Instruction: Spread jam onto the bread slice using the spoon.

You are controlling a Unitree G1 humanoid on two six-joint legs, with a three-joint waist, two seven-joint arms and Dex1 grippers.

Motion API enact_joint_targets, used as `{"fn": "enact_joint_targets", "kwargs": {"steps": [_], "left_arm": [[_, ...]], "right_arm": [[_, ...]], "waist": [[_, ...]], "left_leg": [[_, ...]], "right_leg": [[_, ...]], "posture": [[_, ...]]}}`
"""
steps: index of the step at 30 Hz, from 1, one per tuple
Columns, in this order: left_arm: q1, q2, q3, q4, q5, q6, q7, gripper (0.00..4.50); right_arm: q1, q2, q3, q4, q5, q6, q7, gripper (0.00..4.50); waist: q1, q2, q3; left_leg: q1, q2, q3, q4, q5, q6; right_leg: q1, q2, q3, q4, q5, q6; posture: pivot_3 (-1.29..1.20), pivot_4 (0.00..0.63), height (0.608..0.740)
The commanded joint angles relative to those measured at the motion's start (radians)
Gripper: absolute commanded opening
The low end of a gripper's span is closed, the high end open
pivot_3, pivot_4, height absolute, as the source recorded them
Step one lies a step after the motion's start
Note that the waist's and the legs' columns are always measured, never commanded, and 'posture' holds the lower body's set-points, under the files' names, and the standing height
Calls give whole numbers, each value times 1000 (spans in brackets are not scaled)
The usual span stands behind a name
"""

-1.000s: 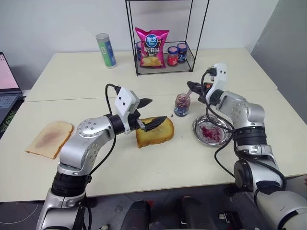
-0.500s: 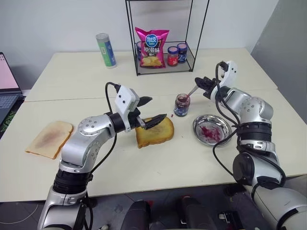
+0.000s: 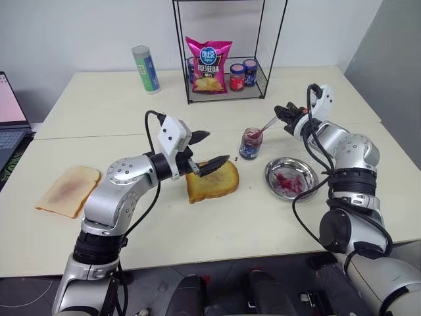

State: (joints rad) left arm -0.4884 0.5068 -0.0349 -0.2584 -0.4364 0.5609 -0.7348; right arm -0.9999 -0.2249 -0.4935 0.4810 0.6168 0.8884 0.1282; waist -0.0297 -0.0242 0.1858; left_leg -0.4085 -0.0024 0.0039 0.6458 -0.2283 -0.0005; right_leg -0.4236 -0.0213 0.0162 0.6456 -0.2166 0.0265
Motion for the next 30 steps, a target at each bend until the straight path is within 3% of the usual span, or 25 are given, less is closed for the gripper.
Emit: {"fn": "enact_joint_targets", "kwargs": {"steps": [1,17,30], "left_arm": [[-23,6,3,-4,5,-21,-13,4500],[-40,7,0,20,15,-32,-45,4500],[-73,30,36,37,-17,-33,-99,4500]], "right_arm": [[-41,2,-39,-23,51,0,-27,30],[-19,14,-130,-66,172,31,-150,30],[36,83,-233,-258,419,116,-312,30]], "waist": [[0,0,0],[0,0,0],[-1,0,0]], "left_leg": [[0,0,0,0,0,0],[0,0,0,0,0,0],[0,0,0,0,0,0]], "right_leg": [[0,0,0,0,0,0],[0,0,0,0,0,0],[0,0,0,0,0,0]], "posture": [[0,150,740],[0,150,740],[0,150,740]]}}
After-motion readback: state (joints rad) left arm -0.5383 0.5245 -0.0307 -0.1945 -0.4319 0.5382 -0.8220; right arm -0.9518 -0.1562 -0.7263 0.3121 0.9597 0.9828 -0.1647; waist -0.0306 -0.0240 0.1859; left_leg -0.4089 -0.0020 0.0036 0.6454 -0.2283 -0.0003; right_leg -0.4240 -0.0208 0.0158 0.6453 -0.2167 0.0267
